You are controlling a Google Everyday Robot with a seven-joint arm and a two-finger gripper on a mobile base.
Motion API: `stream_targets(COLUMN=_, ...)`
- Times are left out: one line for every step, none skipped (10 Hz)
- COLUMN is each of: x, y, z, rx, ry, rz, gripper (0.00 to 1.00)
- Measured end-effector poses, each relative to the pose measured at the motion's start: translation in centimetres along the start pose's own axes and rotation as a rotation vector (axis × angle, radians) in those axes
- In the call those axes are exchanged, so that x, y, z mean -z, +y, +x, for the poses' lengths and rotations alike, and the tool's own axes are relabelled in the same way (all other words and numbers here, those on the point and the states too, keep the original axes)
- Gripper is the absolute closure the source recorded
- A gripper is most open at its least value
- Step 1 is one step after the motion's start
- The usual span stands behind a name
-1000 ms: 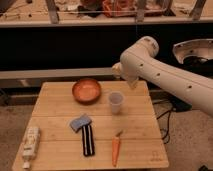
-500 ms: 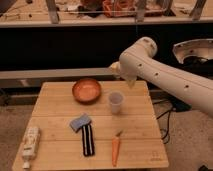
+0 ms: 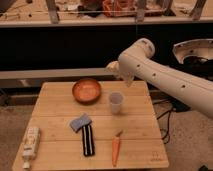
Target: Pick up the ceramic bowl
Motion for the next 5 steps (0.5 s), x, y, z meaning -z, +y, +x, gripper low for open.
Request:
stream_targets(x=-0.5, y=-0.3, z=-0.1, rx=0.011, ry=-0.003, rz=0.01, gripper=0.2)
stream_targets(x=-0.8, y=-0.6, z=-0.2, rx=0.02, ry=-0.006, rz=0.018, gripper=0.2)
stream_targets(x=-1.1, y=-0.8, z=-0.3, rx=0.027, ry=-0.008, rz=0.025, gripper=0.2)
stream_targets(x=-1.3, y=-1.0, z=-0.2, rx=0.034, ry=-0.01, rz=0.033, gripper=0.2)
stream_targets(x=-1.5, y=-1.1, z=-0.1, rx=0.041, ry=-0.01, rz=0.042, gripper=0.2)
